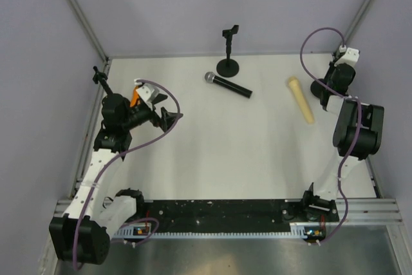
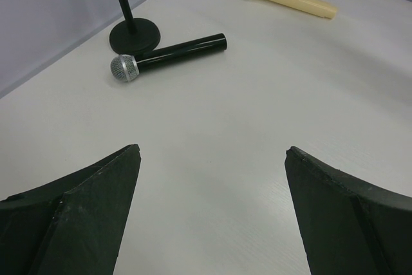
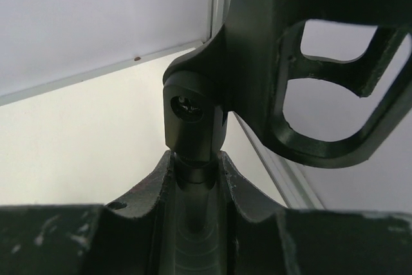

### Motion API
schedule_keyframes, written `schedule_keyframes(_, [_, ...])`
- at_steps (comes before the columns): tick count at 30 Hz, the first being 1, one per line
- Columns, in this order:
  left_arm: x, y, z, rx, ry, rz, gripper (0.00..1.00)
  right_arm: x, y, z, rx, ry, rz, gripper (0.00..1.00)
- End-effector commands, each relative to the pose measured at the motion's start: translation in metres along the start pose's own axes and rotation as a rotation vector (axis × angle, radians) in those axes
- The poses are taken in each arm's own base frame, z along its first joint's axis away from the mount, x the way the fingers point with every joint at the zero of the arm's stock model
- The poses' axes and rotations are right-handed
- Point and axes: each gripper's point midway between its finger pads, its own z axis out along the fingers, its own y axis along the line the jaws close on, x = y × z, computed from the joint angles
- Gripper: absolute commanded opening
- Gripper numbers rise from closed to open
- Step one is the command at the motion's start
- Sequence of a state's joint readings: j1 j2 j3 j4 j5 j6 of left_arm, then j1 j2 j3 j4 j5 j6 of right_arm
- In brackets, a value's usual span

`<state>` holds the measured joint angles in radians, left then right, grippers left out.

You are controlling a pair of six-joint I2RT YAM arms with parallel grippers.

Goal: Remove the microphone from the stand

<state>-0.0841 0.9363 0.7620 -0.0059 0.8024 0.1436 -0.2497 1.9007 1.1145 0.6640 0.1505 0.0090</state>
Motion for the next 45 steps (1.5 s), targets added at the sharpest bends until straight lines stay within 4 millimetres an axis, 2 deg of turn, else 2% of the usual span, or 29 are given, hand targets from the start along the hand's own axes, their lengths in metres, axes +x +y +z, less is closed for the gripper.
schedule_keyframes(1, [-0.011, -0.004, -0.003, 0.018, -0.053, 0.03, 0.99, -0.069, -0.001, 0.007, 0.023, -0.224, 0.034, 0.0])
schedule_keyframes(2, [-0.012, -0.004, -0.002, 0.021, -0.054, 0.03, 0.99, -0.065, 0.0, 0.007, 0.018, -0.215, 0.032, 0.0])
schedule_keyframes(3, [-0.012, -0.005, -0.003, 0.022, -0.055, 0.03, 0.99, -0.062, 0.001, 0.007, 0.011, -0.206, 0.03, 0.04])
schedule_keyframes(4, [-0.013, -0.005, -0.003, 0.023, -0.057, 0.033, 0.99, -0.058, 0.002, 0.006, 0.0, -0.194, -0.004, 0.12])
schedule_keyframes(6, [-0.015, -0.005, -0.003, 0.028, -0.062, 0.035, 0.99, -0.052, 0.008, 0.005, -0.036, -0.164, -0.018, 0.42])
schedule_keyframes(8, [-0.018, -0.006, -0.003, 0.033, -0.069, 0.034, 0.99, -0.049, 0.012, 0.001, -0.061, -0.133, -0.021, 0.68])
schedule_keyframes(10, [-0.024, -0.007, -0.004, 0.034, -0.077, 0.036, 0.99, -0.053, 0.013, -0.006, -0.071, -0.118, -0.018, 0.86])
schedule_keyframes(12, [-0.028, -0.008, -0.004, 0.035, -0.083, 0.04, 0.99, -0.054, 0.012, -0.015, -0.074, -0.089, -0.027, 0.99])
schedule_keyframes(16, [-0.035, -0.005, -0.009, 0.009, -0.073, 0.06, 0.99, -0.05, 0.009, -0.041, -0.092, 0.022, -0.069, 0.99])
schedule_keyframes(17, [-0.035, -0.004, -0.012, -0.007, -0.051, 0.054, 0.99, -0.057, 0.009, -0.053, -0.107, 0.04, -0.078, 0.99])
schedule_keyframes(18, [-0.039, -0.002, -0.016, -0.03, -0.029, 0.058, 0.99, -0.045, 0.01, -0.062, -0.121, 0.1, -0.094, 0.99])
schedule_keyframes(19, [-0.039, 0.0, -0.02, -0.054, 0.0, 0.064, 0.99, -0.056, 0.011, -0.079, -0.146, 0.105, -0.109, 0.99])
schedule_keyframes(23, [-0.057, 0.004, -0.042, -0.128, 0.091, 0.149, 0.99, -0.056, 0.014, -0.149, -0.257, 0.194, -0.19, 0.99])
schedule_keyframes(28, [-0.079, 0.01, -0.071, -0.272, 0.118, 0.165, 0.99, -0.067, 0.036, -0.247, -0.514, 0.19, -0.28, 0.99])
schedule_keyframes(30, [-0.087, 0.017, -0.081, -0.364, 0.102, 0.136, 0.99, -0.081, 0.044, -0.279, -0.569, 0.158, -0.242, 0.99])
schedule_keyframes(32, [-0.092, 0.025, -0.091, -0.454, 0.08, 0.104, 0.99, -0.106, 0.049, -0.306, -0.603, 0.076, -0.206, 0.99])
schedule_keyframes(35, [-0.102, 0.035, -0.107, -0.578, 0.035, 0.074, 0.99, -0.155, 0.057, -0.345, -0.658, -0.086, -0.167, 0.99])
schedule_keyframes(38, [-0.11, 0.046, -0.125, -0.708, -0.01, 0.047, 0.99, -0.195, 0.064, -0.372, -0.699, -0.153, -0.076, 0.99])
schedule_keyframes(41, [-0.108, 0.046, -0.136, -0.749, -0.008, 0.06, 0.99, -0.22, 0.077, -0.399, -0.809, -0.214, -0.071, 0.99])
schedule_keyframes(45, [-0.096, 0.043, -0.142, -0.765, 0.017, 0.064, 0.99, -0.229, 0.095, -0.421, -0.95, -0.224, 0.014, 0.99])
